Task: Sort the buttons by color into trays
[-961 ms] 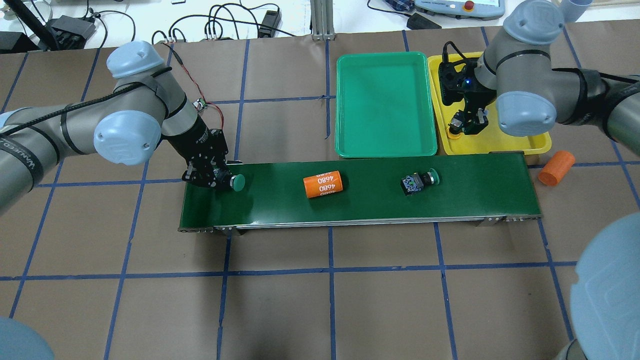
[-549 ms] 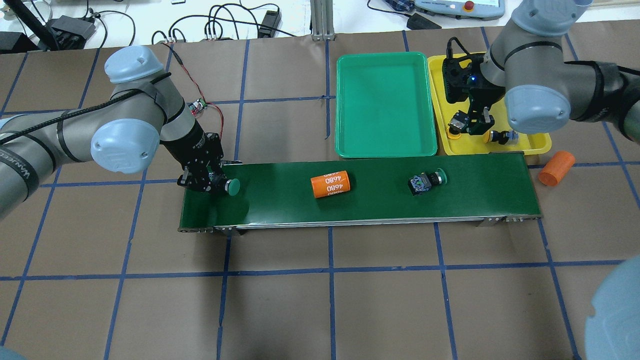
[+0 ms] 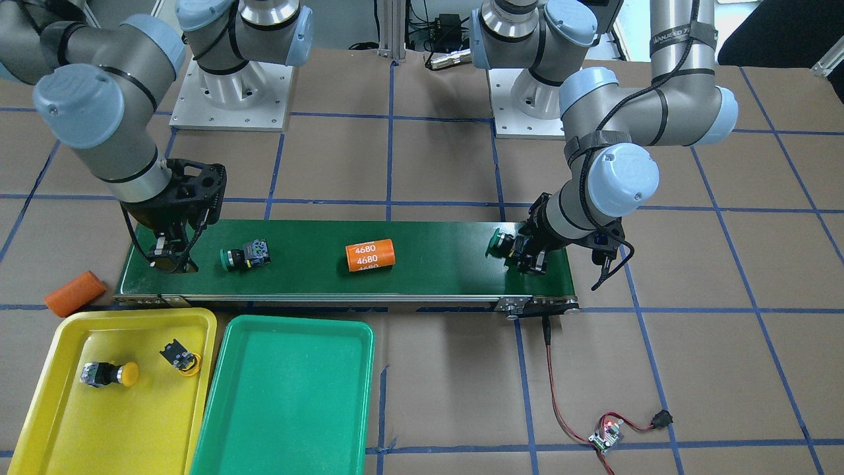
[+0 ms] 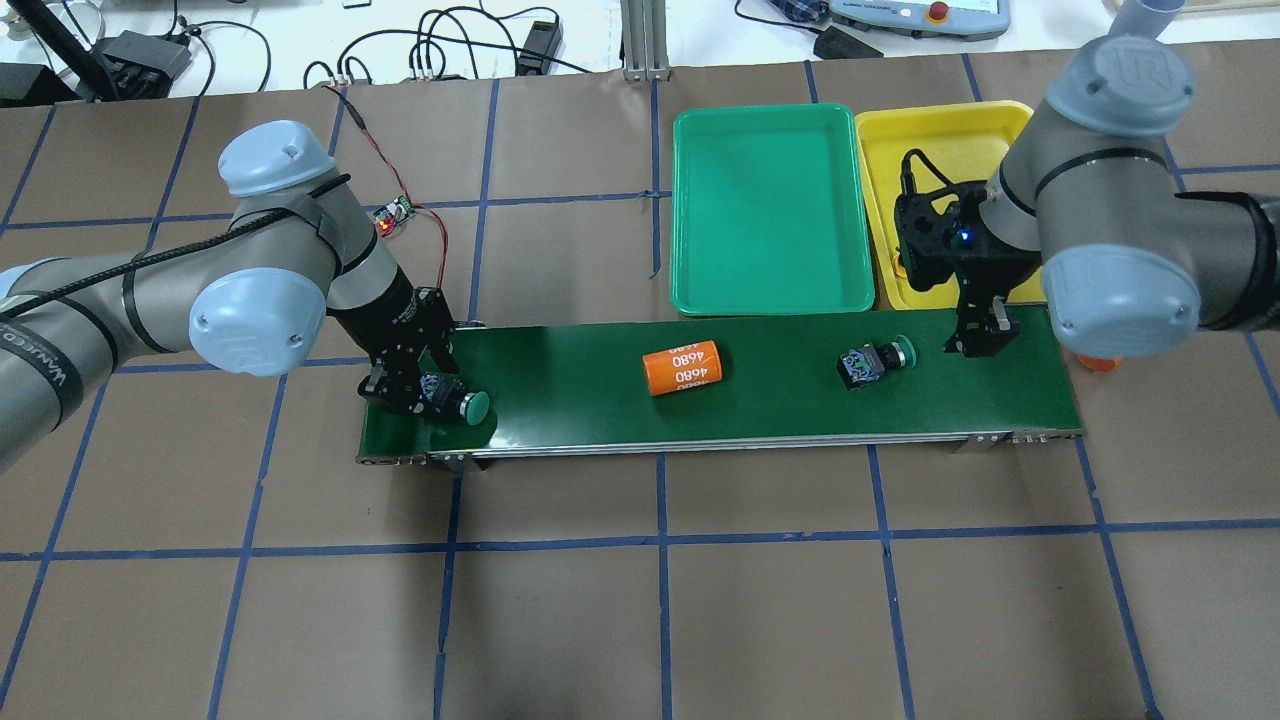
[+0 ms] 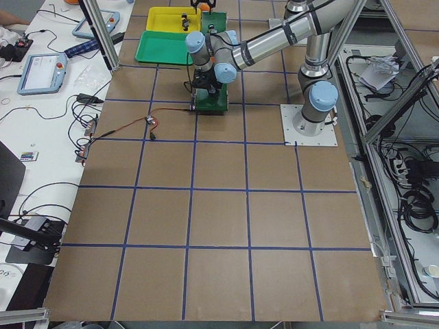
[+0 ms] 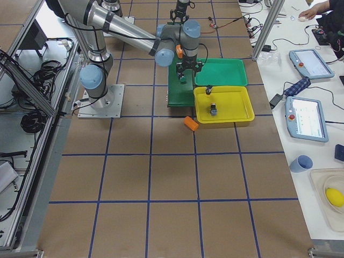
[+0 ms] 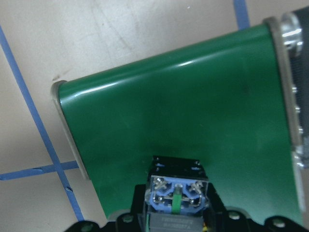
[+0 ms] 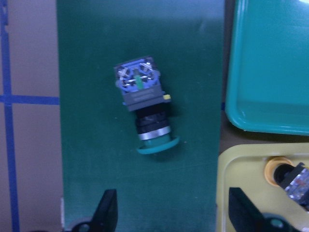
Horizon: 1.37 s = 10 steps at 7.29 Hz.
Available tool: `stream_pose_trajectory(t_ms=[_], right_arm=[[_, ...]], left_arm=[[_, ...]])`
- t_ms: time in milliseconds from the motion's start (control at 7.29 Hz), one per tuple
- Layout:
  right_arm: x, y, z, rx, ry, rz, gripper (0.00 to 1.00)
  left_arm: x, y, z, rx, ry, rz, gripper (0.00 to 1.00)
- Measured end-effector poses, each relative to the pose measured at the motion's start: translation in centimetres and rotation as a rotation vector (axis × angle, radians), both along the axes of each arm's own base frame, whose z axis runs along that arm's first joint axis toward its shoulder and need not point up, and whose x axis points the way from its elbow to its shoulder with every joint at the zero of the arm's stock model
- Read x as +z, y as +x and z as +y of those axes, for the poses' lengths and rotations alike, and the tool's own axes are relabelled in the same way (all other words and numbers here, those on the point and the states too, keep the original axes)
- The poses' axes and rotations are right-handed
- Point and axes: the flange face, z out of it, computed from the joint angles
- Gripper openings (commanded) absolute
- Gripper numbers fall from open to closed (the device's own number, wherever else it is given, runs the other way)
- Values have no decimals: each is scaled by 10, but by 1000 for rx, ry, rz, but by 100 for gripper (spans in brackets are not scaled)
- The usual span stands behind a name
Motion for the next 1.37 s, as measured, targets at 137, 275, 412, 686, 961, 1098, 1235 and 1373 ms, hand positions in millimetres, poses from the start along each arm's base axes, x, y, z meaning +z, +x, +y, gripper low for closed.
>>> stream_pose_trajectory(t_ms=[137, 275, 412, 686, 961, 1098, 1235, 1373], right_arm=[[-5, 2, 18, 25, 11, 15, 83], [-12, 6, 27, 41, 26, 21, 83], [-18, 11, 28, 53, 28, 23, 83], [-32, 13, 18, 60, 2, 25, 83], [-42, 15, 13, 64, 1, 28, 75], [-45, 16, 13, 68, 5, 27, 72], [-50, 17, 12, 69, 12, 23, 61], [-54, 18, 10, 70, 18, 17, 28]], left_arm=[[15, -1, -1, -10, -35, 2, 100], [39, -3, -3, -33, -85, 7, 100], [71, -5, -5, -84, -145, 25, 100], [132, 1, -7, -266, -238, 46, 100], [185, 17, -3, -451, -269, 20, 100], [203, 22, 1, -563, -285, 19, 100], [211, 27, 3, -695, -297, 12, 100], [214, 32, 4, -817, -298, 5, 100]])
